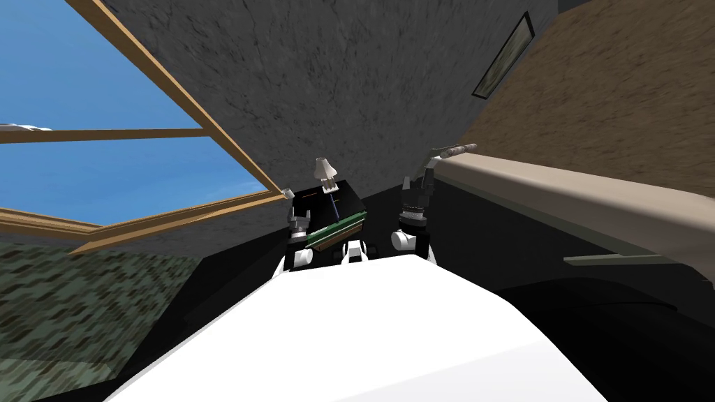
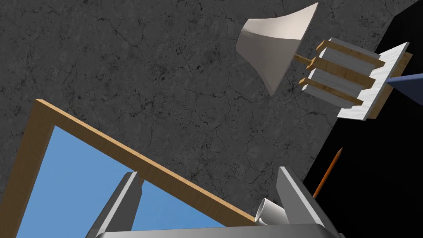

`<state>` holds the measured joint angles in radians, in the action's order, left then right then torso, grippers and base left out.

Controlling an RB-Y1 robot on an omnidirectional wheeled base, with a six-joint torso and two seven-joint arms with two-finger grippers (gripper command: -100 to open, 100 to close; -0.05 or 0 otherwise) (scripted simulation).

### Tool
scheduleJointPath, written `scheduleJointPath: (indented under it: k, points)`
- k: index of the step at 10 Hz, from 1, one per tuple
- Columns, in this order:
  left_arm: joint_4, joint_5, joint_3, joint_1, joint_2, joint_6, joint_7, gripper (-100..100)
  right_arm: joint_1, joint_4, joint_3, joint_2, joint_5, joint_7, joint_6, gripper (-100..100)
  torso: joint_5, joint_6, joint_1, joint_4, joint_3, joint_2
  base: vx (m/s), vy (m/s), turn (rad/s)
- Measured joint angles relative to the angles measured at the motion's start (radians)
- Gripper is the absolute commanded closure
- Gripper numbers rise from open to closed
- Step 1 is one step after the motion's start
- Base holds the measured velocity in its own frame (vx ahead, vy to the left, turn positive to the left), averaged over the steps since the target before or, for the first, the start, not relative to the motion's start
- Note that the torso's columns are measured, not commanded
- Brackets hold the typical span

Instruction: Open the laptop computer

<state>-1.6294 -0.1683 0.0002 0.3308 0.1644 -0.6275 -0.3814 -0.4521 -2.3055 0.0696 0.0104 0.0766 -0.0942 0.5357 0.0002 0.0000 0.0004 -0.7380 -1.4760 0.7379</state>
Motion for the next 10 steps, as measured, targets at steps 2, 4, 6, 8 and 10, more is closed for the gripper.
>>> scheduleJointPath:
  k: [2,4,6,8,10]
  points:
    - [0.052,-0.025,0.007,-0.017,0.002,-0.006,-0.026,-100,0.0,0.0,0.0,0.0,0.0,0.0,0.0,0,0.0,0.0,0.0,0.0,0.0,0.0,0.023,-0.075,-0.013]
    - [0.107,-0.052,0.011,-0.027,0.0,-0.02,-0.053,-100,0.0,0.0,0.0,0.0,0.0,0.0,0.0,0,-0.001,0.0,-0.002,0.0,0.0,0.0,0.031,-0.091,-0.018]
    - [0.162,-0.071,0.014,-0.042,-0.001,-0.033,-0.073,-100,0.0,0.0,0.0,0.0,0.0,0.0,0.0,0,0.0,0.0,0.001,0.0,0.0,0.0,0.027,-0.062,-0.014]
    - [0.213,-0.087,0.016,-0.052,-0.006,-0.044,-0.09,-100,0.0,0.0,0.0,0.0,0.0,0.0,0.0,0,0.0,0.0,0.0,0.0,0.0,0.001,0.029,-0.08,-0.024]
    - [0.274,-0.111,0.021,-0.068,-0.007,-0.06,-0.116,-100,0.0,0.0,0.0,0.0,0.0,0.0,0.0,0,0.0,0.0,0.0,0.0,0.0,0.0,0.026,-0.074,-0.011]
